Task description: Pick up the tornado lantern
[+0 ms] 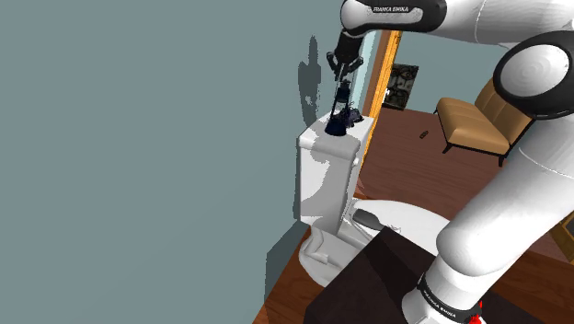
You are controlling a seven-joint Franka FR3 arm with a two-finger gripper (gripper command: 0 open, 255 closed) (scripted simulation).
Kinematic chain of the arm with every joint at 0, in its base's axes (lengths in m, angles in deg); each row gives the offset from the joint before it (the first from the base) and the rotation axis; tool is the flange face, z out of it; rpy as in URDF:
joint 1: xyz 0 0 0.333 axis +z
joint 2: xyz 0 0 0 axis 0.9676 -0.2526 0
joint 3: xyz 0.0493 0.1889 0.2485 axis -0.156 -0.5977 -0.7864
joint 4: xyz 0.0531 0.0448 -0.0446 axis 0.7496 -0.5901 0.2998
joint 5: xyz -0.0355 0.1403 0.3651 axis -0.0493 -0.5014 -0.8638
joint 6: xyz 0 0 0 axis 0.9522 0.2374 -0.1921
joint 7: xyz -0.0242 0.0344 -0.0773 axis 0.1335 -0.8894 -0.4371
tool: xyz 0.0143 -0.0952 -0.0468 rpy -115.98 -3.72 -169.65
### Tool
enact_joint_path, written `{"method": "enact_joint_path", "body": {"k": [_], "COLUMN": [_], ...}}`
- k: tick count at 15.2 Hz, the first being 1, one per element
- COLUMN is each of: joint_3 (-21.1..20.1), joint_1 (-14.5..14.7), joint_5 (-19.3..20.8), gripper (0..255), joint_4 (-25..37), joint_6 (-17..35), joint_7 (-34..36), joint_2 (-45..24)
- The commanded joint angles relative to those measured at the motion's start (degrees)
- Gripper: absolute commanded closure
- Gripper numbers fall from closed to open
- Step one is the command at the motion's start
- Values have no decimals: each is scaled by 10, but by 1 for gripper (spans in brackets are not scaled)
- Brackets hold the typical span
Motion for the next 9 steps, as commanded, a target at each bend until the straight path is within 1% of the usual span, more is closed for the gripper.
{"method": "enact_joint_path", "body": {"k": [1,7,9], "joint_3": [0,-1,-1], "joint_1": [0,1,1], "joint_5": [-1,-3,-3], "gripper": [255,255,255], "joint_4": [21,93,95], "joint_6": [-16,-67,-68], "joint_7": [-4,-13,-13], "joint_2": [-4,-24,-25]}}
